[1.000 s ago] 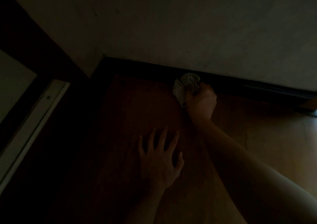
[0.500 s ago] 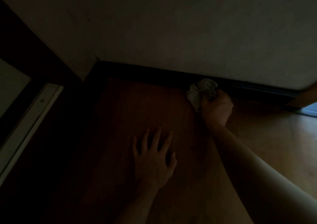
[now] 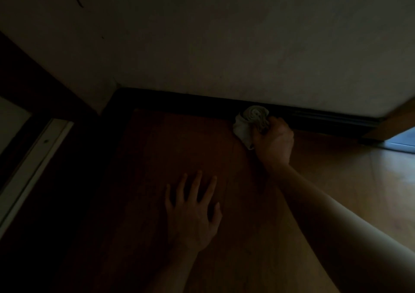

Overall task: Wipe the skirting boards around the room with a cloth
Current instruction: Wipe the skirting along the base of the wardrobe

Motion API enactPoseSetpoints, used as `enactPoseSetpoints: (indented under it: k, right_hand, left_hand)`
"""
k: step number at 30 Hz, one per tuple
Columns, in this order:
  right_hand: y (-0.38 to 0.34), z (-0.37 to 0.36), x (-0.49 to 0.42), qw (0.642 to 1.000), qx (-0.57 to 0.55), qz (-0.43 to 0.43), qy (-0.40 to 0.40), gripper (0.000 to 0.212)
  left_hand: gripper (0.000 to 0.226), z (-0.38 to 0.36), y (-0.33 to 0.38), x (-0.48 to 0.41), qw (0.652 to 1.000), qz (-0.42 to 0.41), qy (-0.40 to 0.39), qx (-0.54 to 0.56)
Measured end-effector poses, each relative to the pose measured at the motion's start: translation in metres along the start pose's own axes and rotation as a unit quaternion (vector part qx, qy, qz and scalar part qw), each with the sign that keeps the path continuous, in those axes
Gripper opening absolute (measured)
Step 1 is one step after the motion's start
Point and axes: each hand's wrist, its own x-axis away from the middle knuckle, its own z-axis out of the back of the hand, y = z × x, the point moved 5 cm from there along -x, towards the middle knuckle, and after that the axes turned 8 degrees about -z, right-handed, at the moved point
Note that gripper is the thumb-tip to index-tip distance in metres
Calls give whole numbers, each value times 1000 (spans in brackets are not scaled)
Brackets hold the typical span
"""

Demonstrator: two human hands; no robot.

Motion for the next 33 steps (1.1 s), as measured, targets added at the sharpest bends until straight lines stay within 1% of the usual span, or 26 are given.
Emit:
enactPoseSetpoints:
  k: [2, 4, 8, 13, 16, 19, 23, 29, 31, 33]
  right_hand:
    - [7, 5, 0, 1000, -5, -7, 27, 24]
    - [5, 3, 2, 999, -9, -14, 34, 23]
    - [-14, -15, 5, 1000, -6, 8, -6, 26]
    - [-25, -26, 10, 1000, -14, 9, -10, 25]
    - [-44, -42, 14, 998, -26, 21, -44, 24]
    - [-52, -50, 16, 997, -32, 10, -67, 25]
    - [-25, -23, 8, 999, -21, -7, -36, 24]
    - [37, 33, -4, 997, -1, -71, 27, 25]
    - [39, 35, -4, 996, -5, -78, 30, 24]
    - [32, 31, -5, 998, -5, -59, 11, 25]
  left_hand:
    - [64, 2, 1, 0, 1000, -6, 11, -4]
    - [64, 3, 1, 0, 1000, -8, 15, -4]
    - [64, 2, 1, 1, 1000, -9, 6, 2]
    - [63, 3, 0, 1, 1000, -6, 12, 13]
    - [65, -2, -3, 1, 1000, -5, 5, 12]
    - [64, -3, -5, 2, 1000, -2, 5, 18]
    - [62, 2, -2, 2, 1000, -10, 14, 14]
    - [65, 3, 1, 3, 1000, -13, 8, -6]
    - [65, 5, 2, 4, 1000, -7, 11, -5]
    - [66, 6, 3, 3, 1000, -1, 9, -10]
